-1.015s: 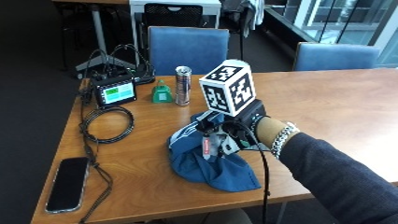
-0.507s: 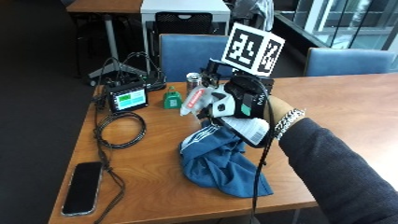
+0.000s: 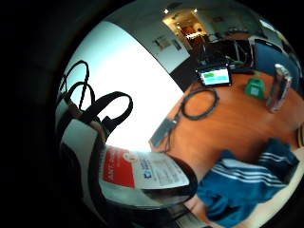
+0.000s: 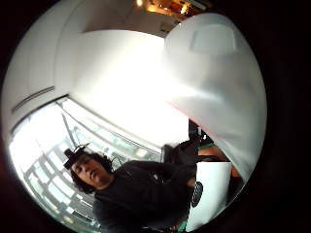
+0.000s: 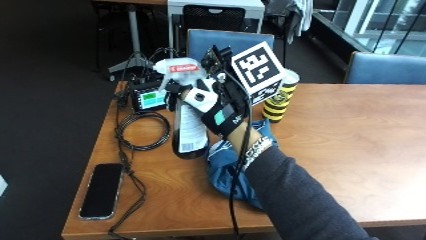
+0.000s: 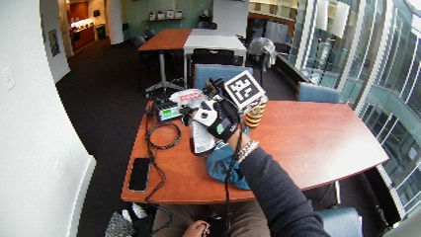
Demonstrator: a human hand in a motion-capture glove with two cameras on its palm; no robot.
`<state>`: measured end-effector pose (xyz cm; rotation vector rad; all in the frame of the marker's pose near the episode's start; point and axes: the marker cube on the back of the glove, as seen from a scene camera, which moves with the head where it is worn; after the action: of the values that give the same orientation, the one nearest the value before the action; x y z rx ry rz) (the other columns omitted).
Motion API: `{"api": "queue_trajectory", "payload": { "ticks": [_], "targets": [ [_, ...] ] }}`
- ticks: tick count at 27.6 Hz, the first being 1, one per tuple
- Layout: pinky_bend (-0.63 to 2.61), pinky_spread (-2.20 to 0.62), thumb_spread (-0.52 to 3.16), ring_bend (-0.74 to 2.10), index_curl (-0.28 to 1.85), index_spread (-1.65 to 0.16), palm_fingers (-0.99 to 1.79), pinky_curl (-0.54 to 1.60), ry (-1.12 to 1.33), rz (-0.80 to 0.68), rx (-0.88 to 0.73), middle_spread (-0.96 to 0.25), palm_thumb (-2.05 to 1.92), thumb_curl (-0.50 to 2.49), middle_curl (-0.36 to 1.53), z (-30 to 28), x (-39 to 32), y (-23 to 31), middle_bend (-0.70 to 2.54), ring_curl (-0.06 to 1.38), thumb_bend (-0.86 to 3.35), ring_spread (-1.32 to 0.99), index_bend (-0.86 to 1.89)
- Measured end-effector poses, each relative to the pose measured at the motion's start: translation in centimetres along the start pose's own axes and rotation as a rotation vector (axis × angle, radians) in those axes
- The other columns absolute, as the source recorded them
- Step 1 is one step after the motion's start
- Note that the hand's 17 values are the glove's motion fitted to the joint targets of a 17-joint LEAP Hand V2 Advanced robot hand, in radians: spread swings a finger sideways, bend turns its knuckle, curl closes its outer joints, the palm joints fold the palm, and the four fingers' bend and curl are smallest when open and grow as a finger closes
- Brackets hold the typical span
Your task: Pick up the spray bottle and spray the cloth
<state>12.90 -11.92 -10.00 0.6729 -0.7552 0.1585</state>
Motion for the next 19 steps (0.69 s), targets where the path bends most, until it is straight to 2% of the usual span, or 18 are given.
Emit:
{"api": "queue_trajectory", "payload": {
  "ticks": [9,19],
  "targets": [
    [0.47,-0.30,0.82,0.64,0.48,-0.27,1.32,0.38,-0.096,0.092,0.138,-0.20,0.88,0.60,0.47,3.7,7.0,3.4,0.51,0.42,-0.02,-0.18,0.17],
    [0.43,-0.25,0.83,0.62,0.48,-0.27,1.30,0.37,-0.007,0.025,0.190,-0.20,0.90,0.60,0.48,3.7,7.0,3.5,0.52,0.42,-0.02,-0.19,0.18]
  ]
}}
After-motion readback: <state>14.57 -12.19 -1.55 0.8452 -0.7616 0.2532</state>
